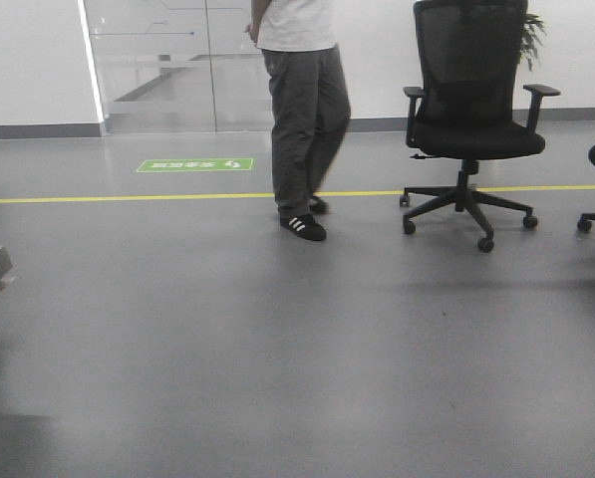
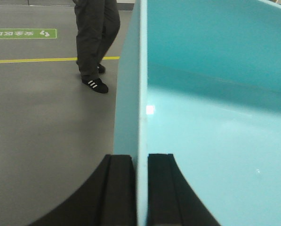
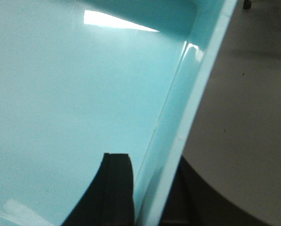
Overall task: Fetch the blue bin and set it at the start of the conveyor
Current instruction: 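Drive the base away from the rack carrying the bin in both grippers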
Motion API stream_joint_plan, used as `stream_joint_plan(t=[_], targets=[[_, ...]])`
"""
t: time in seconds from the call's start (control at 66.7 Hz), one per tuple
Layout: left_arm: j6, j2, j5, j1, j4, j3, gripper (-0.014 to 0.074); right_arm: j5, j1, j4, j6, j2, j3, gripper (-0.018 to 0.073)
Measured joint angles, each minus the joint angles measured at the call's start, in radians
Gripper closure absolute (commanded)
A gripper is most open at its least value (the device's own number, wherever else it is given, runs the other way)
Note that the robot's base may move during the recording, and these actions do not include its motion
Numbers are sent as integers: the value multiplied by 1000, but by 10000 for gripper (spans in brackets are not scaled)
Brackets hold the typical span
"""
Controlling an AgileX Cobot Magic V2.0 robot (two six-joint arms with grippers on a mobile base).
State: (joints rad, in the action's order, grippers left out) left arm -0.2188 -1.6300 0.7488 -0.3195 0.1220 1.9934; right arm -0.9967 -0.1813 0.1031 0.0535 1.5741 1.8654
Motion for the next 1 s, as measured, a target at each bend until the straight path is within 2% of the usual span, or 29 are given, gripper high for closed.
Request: stream_joint_plan(t=[1.004], targets=[[0,0,0,0,0,0,708,6,0,2,0,0,0,711]])
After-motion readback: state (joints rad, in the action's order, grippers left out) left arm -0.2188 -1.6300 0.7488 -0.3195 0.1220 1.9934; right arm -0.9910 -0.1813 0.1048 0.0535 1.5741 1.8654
